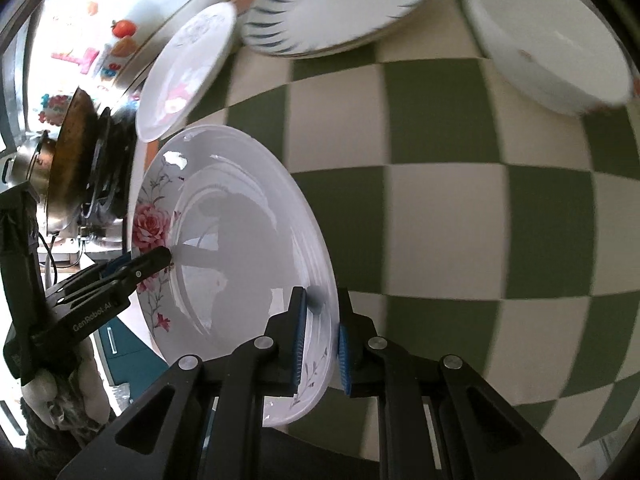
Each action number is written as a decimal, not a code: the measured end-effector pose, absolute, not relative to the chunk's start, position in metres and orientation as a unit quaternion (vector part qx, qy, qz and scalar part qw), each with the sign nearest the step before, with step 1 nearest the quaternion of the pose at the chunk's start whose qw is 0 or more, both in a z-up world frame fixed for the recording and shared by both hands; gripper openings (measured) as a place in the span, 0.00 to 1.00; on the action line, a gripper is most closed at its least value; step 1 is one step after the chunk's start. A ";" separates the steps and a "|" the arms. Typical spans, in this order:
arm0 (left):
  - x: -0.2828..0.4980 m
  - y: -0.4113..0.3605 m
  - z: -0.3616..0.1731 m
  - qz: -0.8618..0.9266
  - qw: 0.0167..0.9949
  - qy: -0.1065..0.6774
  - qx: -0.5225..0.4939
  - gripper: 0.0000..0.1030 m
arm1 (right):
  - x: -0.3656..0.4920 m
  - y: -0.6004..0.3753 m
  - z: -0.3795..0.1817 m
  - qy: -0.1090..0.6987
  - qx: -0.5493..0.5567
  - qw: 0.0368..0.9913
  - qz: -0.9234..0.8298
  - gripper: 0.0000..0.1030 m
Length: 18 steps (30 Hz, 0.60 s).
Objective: Organize plates and bowls
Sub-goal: 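Carry the pink-flower plate with both grippers toward the grey-flower white plate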
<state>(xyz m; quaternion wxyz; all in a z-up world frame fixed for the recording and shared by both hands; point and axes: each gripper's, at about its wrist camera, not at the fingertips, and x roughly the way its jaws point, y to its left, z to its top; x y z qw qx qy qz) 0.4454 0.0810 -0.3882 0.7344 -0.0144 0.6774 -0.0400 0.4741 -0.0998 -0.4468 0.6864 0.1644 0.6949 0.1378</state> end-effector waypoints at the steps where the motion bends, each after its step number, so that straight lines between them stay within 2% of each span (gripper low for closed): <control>1: 0.446 0.073 -0.391 -0.044 0.733 0.679 -0.012 0.30 | 0.474 -0.101 -0.449 0.695 0.165 0.686 0.134 0.15; 6: 0.446 0.039 -0.403 -0.056 0.726 0.686 0.005 0.30 | 0.468 -0.133 -0.460 0.699 0.175 0.684 0.114 0.15; 18: 0.460 0.021 -0.413 -0.031 0.719 0.695 0.015 0.31 | 0.476 -0.170 -0.480 0.704 0.181 0.674 0.132 0.15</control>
